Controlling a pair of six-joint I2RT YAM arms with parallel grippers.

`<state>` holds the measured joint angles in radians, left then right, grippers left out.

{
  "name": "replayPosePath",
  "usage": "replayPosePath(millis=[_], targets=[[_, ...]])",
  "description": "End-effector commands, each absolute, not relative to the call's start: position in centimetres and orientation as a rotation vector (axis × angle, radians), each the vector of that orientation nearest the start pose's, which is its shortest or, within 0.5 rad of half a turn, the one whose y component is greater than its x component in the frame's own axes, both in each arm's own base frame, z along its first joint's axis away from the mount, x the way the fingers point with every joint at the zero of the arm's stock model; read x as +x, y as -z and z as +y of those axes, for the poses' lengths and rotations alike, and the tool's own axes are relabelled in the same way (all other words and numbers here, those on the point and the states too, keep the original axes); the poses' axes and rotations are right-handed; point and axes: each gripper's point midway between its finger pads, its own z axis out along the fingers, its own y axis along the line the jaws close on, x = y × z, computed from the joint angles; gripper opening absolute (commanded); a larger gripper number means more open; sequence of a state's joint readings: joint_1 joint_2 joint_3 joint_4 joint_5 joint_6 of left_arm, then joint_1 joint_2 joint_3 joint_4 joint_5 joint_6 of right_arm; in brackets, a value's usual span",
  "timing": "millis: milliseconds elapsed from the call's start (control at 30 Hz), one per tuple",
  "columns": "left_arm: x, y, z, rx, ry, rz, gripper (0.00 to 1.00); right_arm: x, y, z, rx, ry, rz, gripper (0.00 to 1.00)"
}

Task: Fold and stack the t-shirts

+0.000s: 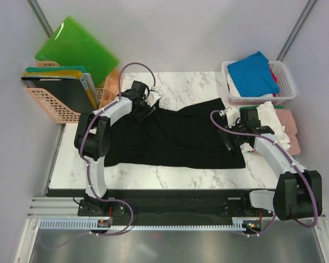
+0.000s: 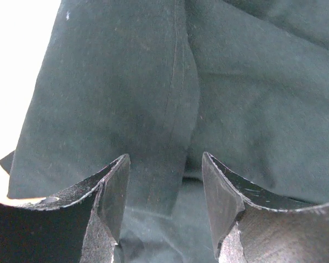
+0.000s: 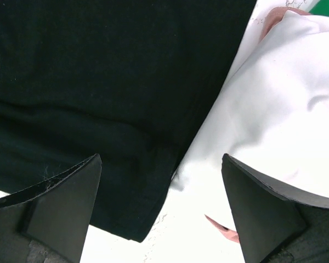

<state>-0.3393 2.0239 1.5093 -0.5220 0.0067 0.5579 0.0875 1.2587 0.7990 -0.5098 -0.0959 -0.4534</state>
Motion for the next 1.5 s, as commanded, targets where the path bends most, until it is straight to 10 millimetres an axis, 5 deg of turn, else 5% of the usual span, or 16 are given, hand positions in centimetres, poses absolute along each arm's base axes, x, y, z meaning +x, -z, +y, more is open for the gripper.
replayPosePath(millis=[0,233,333,700,867,1033,1333,1467], targets=[[47.8,-6.1,-14.0,1.068,-0.133,2.314,0.63,29.9,-8.6,2.3,-0.718,0.035,2.416,0.98],[48.8,-5.5,-12.9,1.042,-0.232,2.321,0.56,29.9,-8.2,2.2,-0.719,0.042,2.428,0.98],[49.7,-6.3,-12.2,0.984,-0.302,2.282,0.03,29.9,-8.2,2.3,-0.721,0.037,2.43,0.98],[49.7,-12.1,-11.7,0.986,-0.36,2.148,0.02,29.9,-8.2,2.5,-0.717,0.022,2.431,0.98],[47.7,-14.1,-11.2,1.04,-0.317,2.144,0.02,29.7,-8.3,2.6,-0.717,0.018,2.428,0.98],[45.1,-13.7,-10.5,1.101,-0.256,2.195,0.02,29.7,-8.4,2.6,-0.721,0.017,2.42,0.98],[37.9,-9.9,-8.0,1.282,-0.229,2.32,0.02,29.6,-8.6,2.5,-0.727,0.026,2.411,0.98],[37.0,-10.2,-7.4,1.257,-0.218,2.335,0.02,29.6,-8.6,2.6,-0.731,0.02,2.41,0.98]])
